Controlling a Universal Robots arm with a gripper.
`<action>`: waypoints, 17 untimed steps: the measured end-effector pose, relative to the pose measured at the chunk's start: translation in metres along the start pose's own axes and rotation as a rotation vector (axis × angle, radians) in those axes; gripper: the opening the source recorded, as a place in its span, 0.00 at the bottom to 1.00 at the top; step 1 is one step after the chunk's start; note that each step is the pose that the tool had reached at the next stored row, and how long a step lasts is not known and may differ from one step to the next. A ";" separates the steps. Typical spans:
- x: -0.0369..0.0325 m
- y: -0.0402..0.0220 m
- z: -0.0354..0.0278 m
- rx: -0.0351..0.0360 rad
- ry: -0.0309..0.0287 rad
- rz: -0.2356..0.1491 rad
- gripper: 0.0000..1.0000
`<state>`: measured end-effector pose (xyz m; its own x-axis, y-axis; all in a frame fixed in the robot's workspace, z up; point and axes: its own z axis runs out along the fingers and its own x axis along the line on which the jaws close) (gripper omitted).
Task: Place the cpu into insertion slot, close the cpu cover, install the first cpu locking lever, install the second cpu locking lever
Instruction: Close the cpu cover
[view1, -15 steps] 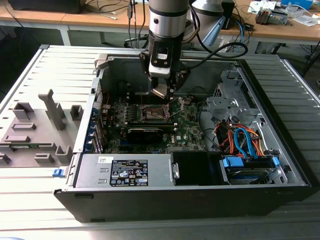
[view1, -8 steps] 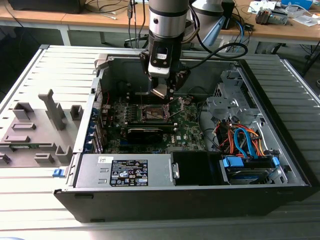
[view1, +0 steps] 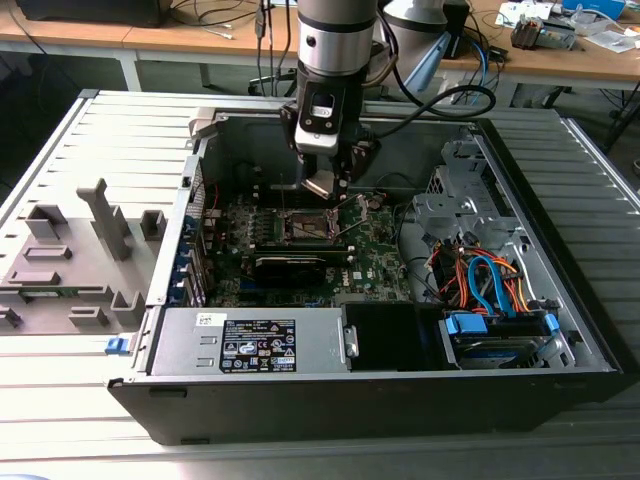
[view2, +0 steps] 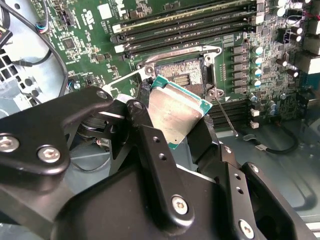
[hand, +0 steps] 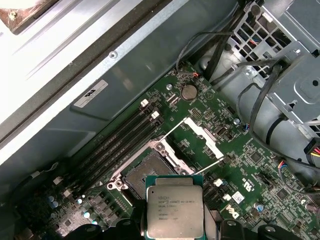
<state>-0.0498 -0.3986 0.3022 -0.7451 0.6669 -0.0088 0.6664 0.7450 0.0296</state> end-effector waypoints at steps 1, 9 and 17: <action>0.0000 0.0000 0.0001 0.0047 -0.0042 0.001 0.55; 0.0000 0.0000 0.0004 0.0120 -0.0110 0.016 0.55; 0.0000 0.0000 0.0008 0.0127 -0.0118 0.032 0.55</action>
<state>-0.0498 -0.3986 0.3013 -0.7230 0.6905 -0.0199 0.6903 0.7233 0.0173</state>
